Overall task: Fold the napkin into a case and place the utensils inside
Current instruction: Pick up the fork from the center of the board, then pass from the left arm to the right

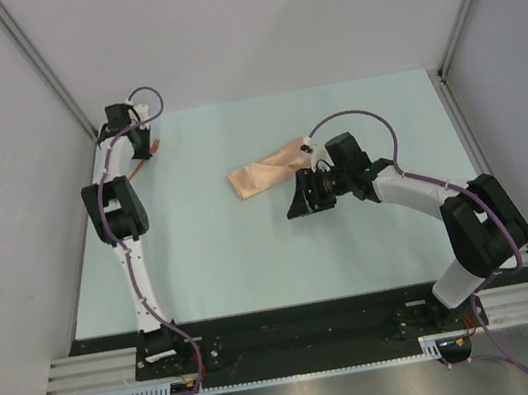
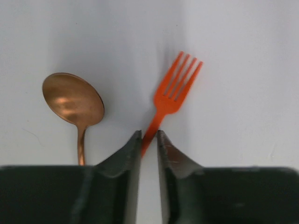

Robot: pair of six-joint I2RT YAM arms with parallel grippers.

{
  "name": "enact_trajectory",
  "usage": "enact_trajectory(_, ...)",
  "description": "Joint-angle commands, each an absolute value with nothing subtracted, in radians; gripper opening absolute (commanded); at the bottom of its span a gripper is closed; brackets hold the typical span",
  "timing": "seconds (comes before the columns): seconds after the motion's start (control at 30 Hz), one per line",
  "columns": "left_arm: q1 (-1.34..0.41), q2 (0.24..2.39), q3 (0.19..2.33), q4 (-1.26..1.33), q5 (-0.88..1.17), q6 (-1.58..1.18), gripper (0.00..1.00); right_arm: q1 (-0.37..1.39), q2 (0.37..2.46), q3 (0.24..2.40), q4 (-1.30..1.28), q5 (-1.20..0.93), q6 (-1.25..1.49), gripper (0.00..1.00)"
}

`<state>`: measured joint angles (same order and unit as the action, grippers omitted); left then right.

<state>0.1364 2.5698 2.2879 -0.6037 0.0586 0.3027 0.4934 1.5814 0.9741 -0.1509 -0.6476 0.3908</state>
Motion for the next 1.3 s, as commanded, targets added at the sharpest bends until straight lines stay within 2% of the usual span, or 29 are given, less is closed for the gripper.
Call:
enact_trajectory(0.0,0.141,2.602,2.348,-0.664,0.109,0.340,0.08,0.494,1.534,0.979,-0.150,-0.627,0.377,0.61)
enact_trajectory(0.1,0.138,2.588,2.345,-0.670,0.146,0.362,0.00,0.492,1.548,0.995,-0.158,-0.617,0.373,0.61)
enact_trajectory(0.23,0.129,2.505,2.313,-0.667,0.152,0.304,0.00,0.468,1.571,1.022,-0.173,-0.568,0.405,0.62)
enact_trajectory(0.4,0.117,2.295,2.214,-0.641,0.169,0.083,0.00,0.356,1.641,1.071,-0.186,-0.572,0.477,0.64)
enact_trajectory(0.5,0.092,2.119,2.058,-0.576,0.202,-0.024,0.00,0.319,1.649,1.074,-0.157,-0.566,0.491,0.78)
enact_trajectory(0.6,0.029,1.956,1.884,-0.532,0.184,-0.072,0.00,0.307,1.641,1.086,-0.120,-0.574,0.495,0.85)
enact_trajectory(0.8,-0.179,1.674,1.590,-0.473,0.170,-0.117,0.00,0.295,1.603,1.124,-0.097,-0.620,0.495,0.86)
enact_trajectory(0.87,-0.299,1.594,1.488,-0.443,0.153,-0.103,0.00,0.284,1.592,1.132,-0.071,-0.658,0.515,0.86)
enact_trajectory(1.03,-0.553,1.525,1.381,-0.425,0.132,-0.095,0.00,0.276,1.579,1.150,0.033,-0.742,0.551,0.81)
enact_trajectory(1.17,-0.669,1.517,1.362,-0.448,0.137,-0.103,0.00,0.261,1.566,1.164,0.064,-0.776,0.558,0.76)
enact_trajectory(1.27,-0.741,1.522,1.355,-0.460,0.124,-0.095,0.00,0.261,1.588,1.181,0.064,-0.808,0.568,0.61)
